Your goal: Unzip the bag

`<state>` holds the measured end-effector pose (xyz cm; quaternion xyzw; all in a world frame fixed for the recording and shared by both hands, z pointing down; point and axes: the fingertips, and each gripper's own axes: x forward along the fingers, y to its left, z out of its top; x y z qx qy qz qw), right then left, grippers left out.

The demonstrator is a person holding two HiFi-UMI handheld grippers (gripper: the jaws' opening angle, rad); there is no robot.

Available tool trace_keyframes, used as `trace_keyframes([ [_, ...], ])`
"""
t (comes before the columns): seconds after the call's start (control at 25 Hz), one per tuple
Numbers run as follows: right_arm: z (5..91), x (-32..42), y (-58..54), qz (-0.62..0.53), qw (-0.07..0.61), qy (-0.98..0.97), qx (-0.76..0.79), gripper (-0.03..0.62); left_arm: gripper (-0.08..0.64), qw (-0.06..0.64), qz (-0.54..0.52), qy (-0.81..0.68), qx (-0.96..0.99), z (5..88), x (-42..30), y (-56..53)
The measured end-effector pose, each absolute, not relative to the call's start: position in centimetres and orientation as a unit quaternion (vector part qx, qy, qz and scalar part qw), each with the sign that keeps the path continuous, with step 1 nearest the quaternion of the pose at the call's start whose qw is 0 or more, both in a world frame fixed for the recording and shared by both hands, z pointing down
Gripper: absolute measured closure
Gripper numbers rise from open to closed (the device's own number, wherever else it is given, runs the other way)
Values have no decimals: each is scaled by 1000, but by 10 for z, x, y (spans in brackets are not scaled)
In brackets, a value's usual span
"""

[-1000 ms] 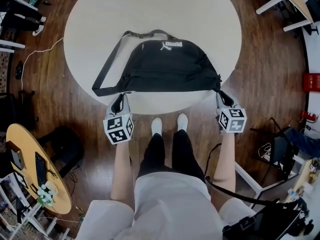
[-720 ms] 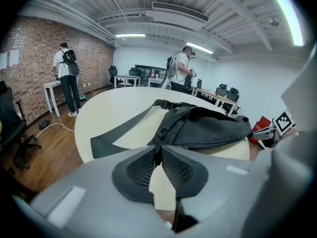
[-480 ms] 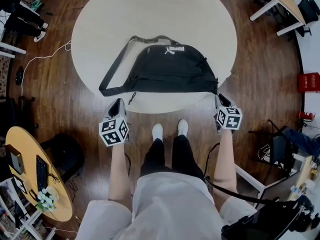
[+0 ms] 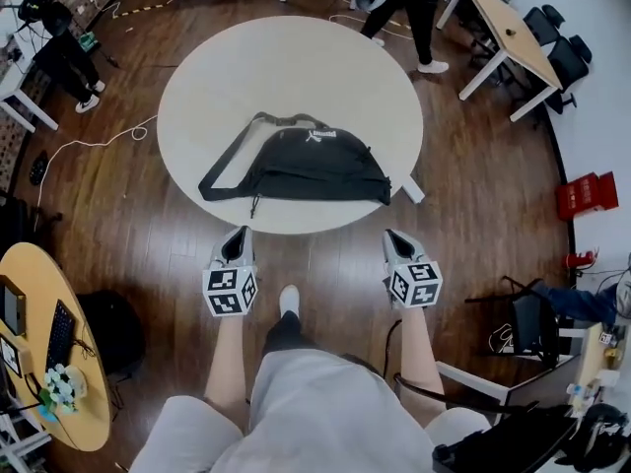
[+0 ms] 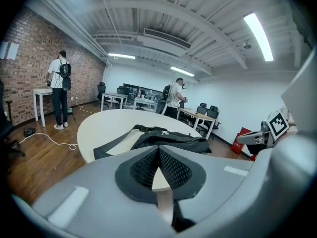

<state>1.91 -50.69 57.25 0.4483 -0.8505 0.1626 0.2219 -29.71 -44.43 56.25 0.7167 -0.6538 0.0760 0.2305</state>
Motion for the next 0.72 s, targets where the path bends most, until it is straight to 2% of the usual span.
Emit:
trace_keyframes([
  [0.2, 514, 24, -421, 107, 153, -894, 407, 600, 541, 164, 47, -632, 756, 498, -207, -379],
  [0.32, 482, 42, -358, 138, 96, -896, 411, 600, 541, 121, 30, -627, 769, 462, -156, -328],
  [0.44, 459, 59, -294, 163, 52, -900, 402, 600, 541, 127, 18, -617, 777, 460, -91, -273],
  [0.56, 439, 73, -238, 134, 55, -909, 391, 600, 541, 129, 18, -596, 792, 456, -32, -220],
  [0.72, 390, 86, -196, 66, 50, -906, 416, 600, 541, 71, 15, -584, 809, 396, -16, -186],
])
